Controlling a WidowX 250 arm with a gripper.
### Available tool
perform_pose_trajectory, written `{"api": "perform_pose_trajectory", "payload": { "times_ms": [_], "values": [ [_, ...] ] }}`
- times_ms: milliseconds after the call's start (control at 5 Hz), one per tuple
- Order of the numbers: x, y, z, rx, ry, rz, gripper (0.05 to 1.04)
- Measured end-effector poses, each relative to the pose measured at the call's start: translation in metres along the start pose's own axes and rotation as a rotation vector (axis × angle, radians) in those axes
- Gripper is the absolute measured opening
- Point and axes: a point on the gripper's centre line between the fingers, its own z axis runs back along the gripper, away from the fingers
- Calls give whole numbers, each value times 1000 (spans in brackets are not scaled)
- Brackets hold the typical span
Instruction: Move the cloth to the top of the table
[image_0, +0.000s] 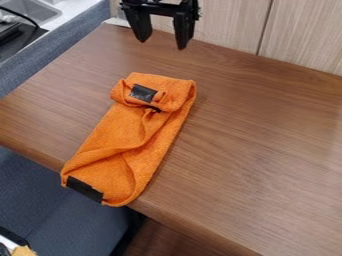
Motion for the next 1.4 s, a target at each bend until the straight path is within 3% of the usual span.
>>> {"api": "perform_pose_trajectory", "payload": {
  "times_ms": [600,1000,1400],
  "values": [
    [-27,30,-47,-1,106,91,1000],
    [-47,47,-82,34,173,134,1000],
    [-44,39,-96,33,173,132,1001]
  ]
}}
